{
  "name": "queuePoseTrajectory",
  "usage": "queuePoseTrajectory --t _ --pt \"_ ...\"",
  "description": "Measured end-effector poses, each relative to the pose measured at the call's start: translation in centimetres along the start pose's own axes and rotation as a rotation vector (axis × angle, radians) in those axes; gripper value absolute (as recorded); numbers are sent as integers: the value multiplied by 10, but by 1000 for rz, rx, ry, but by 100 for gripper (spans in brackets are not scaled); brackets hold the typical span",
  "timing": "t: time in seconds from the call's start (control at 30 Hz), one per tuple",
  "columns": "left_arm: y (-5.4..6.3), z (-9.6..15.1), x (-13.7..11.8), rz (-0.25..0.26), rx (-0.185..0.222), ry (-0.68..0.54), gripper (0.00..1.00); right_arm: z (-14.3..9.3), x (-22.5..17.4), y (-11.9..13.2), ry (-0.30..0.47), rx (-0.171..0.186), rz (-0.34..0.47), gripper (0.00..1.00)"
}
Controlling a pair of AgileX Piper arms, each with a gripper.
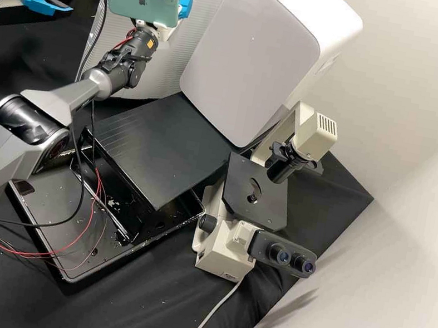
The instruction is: Close the incubator door
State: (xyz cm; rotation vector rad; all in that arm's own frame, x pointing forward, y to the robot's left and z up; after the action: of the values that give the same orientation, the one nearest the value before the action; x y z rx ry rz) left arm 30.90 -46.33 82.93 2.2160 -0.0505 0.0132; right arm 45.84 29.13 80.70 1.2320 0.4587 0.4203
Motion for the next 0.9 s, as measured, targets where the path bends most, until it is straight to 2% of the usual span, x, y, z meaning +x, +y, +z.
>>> queuePoseTrajectory --t 0.27,0.43,0.47,0.6,0.9 --pt "0 0 0 0 0 0 100 1 26 4 -30 4 6 0" --pt "0 0 0 0 0 0 100 6 43 1 -82 17 2 0" --pt "0 0 0 0 0 0 100 9 46 -2 -95 9 -6 0" --pt "0 0 0 0 0 0 100 14 55 -6 -125 12 -16 0" --pt "0 0 0 0 0 0 100 23 68 -22 -148 -16 -66 0"
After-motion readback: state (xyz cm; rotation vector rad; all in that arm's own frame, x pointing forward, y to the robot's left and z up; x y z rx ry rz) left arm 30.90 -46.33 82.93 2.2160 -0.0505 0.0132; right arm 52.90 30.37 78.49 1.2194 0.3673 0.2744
